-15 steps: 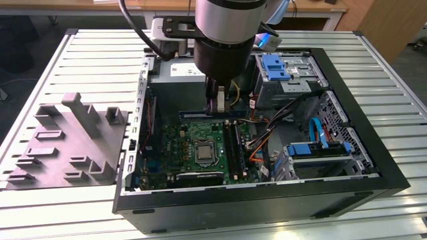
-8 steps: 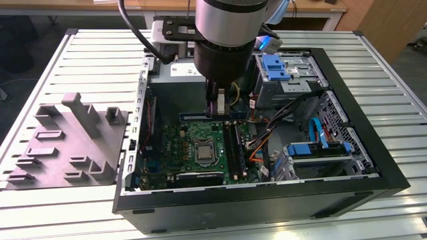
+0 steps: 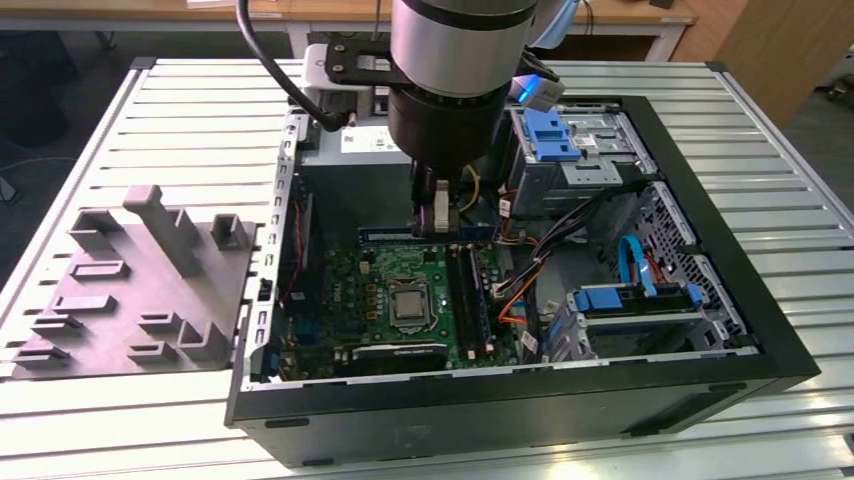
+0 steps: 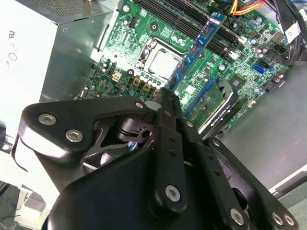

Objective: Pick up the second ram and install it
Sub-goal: 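Insert the second ram into the second slot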

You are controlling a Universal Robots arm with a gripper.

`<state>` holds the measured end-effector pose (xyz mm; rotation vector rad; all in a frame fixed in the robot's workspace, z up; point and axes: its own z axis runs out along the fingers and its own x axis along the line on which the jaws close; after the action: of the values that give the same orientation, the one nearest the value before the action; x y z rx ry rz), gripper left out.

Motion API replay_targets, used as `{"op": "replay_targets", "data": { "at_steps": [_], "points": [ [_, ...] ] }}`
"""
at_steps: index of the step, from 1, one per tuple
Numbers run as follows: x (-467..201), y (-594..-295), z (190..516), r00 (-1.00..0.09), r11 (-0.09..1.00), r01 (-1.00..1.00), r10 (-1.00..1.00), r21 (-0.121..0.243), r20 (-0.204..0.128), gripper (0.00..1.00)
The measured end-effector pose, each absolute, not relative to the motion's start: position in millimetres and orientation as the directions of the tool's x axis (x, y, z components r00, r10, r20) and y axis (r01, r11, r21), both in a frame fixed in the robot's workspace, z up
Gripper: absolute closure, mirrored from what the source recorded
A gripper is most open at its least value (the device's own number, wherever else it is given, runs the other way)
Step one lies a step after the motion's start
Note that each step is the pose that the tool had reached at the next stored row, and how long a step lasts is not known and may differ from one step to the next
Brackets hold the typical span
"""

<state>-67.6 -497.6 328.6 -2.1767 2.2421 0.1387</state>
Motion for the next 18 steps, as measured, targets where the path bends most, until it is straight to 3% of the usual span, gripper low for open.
{"op": "replay_targets", "data": {
  "at_steps": [10,18],
  "points": [
    [-67.6,-497.6,328.5,-0.033,0.029,-0.998,-0.997,0.054,-0.071,0.88],
    [-67.6,-497.5,327.9,-0.164,0.160,-0.986,-0.984,0.054,-0.072,0.88]
  ]
}}
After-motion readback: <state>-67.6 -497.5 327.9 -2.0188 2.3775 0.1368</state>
